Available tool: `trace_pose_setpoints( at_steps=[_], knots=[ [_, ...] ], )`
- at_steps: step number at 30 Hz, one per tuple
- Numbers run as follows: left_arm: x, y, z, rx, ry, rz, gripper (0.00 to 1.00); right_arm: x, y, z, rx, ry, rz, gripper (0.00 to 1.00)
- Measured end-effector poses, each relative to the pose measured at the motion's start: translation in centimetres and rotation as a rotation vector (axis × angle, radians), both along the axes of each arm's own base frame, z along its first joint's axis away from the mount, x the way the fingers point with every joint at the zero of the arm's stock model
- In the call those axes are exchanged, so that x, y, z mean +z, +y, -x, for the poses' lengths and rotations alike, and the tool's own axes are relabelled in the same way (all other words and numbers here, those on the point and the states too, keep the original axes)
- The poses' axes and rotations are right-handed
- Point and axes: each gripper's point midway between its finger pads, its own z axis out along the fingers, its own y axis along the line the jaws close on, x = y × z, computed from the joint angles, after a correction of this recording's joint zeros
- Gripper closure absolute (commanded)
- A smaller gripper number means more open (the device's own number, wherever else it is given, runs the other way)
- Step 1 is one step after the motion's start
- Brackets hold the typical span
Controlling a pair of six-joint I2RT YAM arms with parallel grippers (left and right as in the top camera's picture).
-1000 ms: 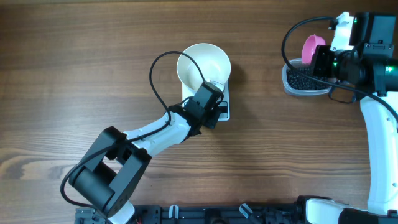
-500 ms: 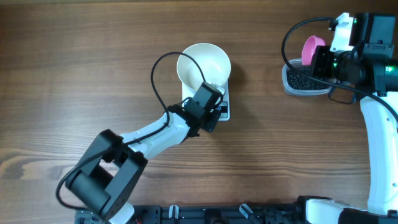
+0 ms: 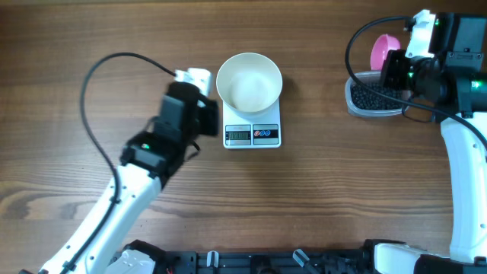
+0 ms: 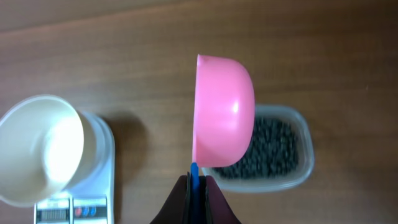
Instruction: Scoop item into bowl and weigh 150g on scale
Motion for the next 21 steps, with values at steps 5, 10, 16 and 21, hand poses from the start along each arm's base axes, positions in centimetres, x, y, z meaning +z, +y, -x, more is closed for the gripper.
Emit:
trace_pose_setpoints(
  at_steps=[5, 10, 16, 21],
  knots=[
    [1.8, 7.7, -3.4, 0.228, -0.088, 0.028, 0.0, 2.1, -0.1, -2.1, 0.002, -0.123, 0.011, 0.96],
    [1.9, 8.5, -3.6, 0.249, -0.091, 0.029, 0.0, 3.2, -0.3, -3.0, 0.003, -0.179, 0.024, 0.96],
    [1.6, 8.6, -3.4, 0.249, -0.077, 0.025, 0.0, 4.0, -0.4, -3.7, -0.013, -0.221, 0.016, 0.96],
    [2.4, 8.5, -4.0, 0.249, -0.117, 0.037, 0.0, 4.2, -1.9, -4.5, -0.11, -0.242, 0.031, 0.96]
  ],
)
